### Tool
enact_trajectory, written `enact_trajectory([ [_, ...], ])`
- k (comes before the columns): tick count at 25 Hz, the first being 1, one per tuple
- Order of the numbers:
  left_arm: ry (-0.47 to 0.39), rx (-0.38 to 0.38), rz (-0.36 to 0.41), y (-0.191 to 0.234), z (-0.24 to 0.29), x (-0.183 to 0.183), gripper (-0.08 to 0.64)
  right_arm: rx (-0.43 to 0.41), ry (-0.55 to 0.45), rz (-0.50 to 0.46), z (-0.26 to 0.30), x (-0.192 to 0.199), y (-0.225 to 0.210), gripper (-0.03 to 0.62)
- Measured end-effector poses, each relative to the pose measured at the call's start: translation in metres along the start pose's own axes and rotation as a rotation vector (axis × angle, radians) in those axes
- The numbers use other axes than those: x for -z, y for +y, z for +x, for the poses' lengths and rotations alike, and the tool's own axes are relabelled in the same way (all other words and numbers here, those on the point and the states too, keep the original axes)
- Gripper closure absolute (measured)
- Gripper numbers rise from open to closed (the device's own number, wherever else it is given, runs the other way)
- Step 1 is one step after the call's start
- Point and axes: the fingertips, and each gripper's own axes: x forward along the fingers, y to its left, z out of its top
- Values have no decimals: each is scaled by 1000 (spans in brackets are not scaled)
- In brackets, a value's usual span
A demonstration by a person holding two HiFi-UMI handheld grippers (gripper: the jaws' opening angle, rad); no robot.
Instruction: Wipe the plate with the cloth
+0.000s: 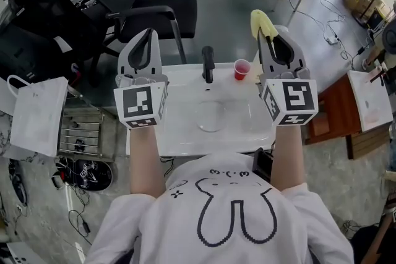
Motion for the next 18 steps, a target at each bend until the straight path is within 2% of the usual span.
enact_trajectory([
  [6, -22, 19, 5, -2, -1, -6, 551, 5, 5, -3, -1, 3, 1, 541],
  [18, -31, 27, -43, 2, 1, -10, 551, -20, -8, -6, -1, -1, 9, 541],
])
